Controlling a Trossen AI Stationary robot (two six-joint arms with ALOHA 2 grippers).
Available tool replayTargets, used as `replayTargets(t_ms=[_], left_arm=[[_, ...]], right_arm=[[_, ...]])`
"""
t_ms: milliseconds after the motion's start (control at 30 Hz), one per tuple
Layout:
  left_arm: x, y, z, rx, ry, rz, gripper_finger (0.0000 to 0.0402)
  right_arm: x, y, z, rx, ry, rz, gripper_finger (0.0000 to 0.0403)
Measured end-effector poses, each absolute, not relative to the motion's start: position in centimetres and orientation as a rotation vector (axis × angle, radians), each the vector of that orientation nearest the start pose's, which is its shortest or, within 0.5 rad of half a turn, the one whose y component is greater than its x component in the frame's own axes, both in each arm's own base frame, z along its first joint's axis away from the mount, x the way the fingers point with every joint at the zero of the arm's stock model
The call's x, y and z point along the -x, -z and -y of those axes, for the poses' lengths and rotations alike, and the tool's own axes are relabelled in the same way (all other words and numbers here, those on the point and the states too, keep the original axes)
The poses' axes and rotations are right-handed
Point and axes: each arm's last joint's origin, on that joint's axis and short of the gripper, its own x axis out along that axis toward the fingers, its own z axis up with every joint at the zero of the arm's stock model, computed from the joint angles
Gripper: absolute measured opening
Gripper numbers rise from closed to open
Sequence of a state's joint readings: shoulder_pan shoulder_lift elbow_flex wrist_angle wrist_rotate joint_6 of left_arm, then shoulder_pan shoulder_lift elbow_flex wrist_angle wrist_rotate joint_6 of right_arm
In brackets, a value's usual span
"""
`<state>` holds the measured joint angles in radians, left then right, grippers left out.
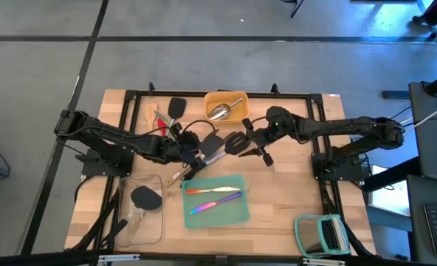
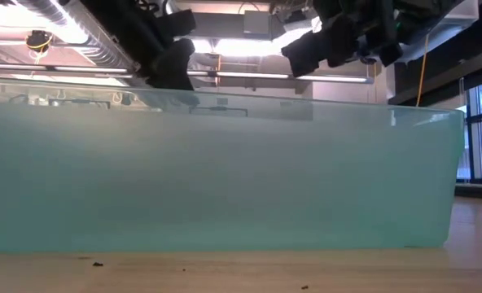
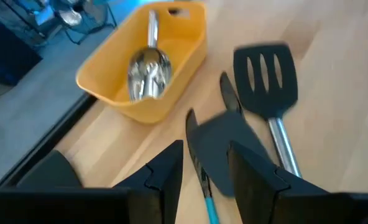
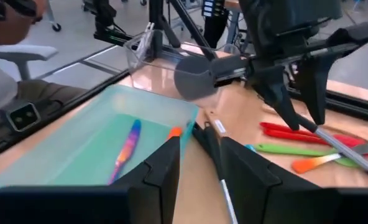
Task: Pick & Place Kitchen Items
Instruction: Put the left wooden spatula into the transparent bin
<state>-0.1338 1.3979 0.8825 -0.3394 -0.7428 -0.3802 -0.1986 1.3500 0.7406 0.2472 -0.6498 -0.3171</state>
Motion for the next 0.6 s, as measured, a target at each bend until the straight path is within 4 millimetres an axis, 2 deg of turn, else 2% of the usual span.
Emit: replayTargets(t_ms=[133, 233, 433, 600], left_arm=[[-28.2, -23.2, 1.6, -0.006, -0.649, -0.614, 0.0120], [-27.8, -23.1, 1.7, 0.015, -0.646, -0.641, 0.0120], [-25.6, -22.2, 2.7, 0.117, -0.789, -0.717, 0.0120], [-23.9, -21.8, 1.9, 0.205, -0.944, -0.771, 0.0120]], right_arm=[[-28.4, -24.2, 3.9, 0.216, -0.491, -0.189, 0.0119], [-28.7, -24.0, 4.0, 0.253, -0.474, -0.183, 0.0119], [-29.3, -22.4, 5.3, 0.225, -0.443, -0.235, 0.0119], [-29.6, -21.7, 5.8, 0.194, -0.426, -0.256, 0.0119]])
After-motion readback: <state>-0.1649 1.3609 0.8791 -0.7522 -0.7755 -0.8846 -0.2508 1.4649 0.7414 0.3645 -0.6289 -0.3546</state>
